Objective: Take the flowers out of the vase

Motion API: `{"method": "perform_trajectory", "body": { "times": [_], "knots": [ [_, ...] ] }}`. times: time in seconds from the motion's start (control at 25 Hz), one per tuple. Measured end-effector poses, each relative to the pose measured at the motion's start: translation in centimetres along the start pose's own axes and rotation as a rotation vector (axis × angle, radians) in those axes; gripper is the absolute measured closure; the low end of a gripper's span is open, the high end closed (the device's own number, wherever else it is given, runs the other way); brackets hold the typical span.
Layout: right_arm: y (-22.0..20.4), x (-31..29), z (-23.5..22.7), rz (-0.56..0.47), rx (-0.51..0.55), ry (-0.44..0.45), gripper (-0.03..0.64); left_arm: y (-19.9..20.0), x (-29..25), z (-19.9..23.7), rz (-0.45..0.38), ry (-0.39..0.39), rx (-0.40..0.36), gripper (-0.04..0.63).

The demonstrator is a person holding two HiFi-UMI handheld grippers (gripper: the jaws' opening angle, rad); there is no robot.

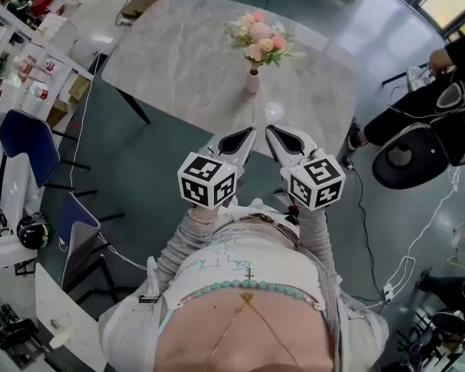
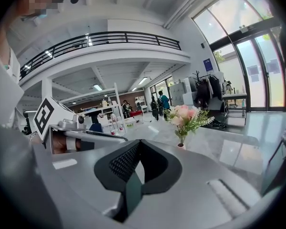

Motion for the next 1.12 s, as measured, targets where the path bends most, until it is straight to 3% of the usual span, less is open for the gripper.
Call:
{"method": "perform_trajectory", "body": {
  "times": [1.12],
  "knots": [
    [1.9,-8.8,-4.8,-0.030,-0.058,-0.169,0.591,2.0,-4.7,8.3,0.086,-0.191,-0.074,0.594]
  ]
}}
Point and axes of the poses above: the fingertips, and each gripper's own axes: x backward along the fingers, z to its left, y out of its top, the point moved 1 cm from there along x, backward along the fingers, and after that the axes turned 15 degrees about y, right-handed, at the moved point
